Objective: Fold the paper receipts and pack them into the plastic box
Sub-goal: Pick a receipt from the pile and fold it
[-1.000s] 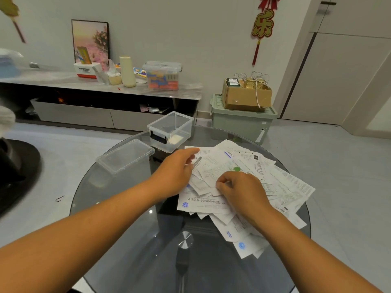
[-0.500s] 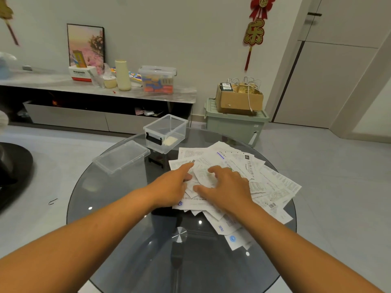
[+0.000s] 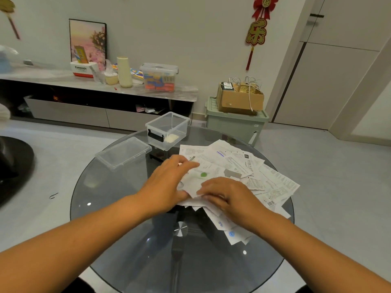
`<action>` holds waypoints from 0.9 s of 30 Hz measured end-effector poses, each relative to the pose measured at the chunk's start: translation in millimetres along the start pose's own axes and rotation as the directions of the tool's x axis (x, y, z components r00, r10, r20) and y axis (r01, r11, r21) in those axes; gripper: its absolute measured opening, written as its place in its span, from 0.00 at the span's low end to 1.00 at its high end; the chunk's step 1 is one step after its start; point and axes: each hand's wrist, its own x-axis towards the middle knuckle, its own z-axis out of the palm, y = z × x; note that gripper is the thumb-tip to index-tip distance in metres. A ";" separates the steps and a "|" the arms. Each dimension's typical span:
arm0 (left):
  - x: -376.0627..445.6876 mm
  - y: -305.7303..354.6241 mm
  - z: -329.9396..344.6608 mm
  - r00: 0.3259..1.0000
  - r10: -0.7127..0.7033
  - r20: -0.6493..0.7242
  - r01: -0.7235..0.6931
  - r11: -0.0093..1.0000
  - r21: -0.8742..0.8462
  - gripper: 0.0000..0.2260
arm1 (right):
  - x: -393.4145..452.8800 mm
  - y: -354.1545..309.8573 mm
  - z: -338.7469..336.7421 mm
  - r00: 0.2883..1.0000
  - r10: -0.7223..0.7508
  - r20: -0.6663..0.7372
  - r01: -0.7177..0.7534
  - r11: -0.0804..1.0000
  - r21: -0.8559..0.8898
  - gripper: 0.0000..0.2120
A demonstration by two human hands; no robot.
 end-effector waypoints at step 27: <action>-29.2 -6.6 28.7 0.978 -0.195 0.074 0.200 0.978 -0.066 0.17 | -1.6 -5.6 39.0 0.854 0.502 -0.133 -0.478 0.860 0.178 0.17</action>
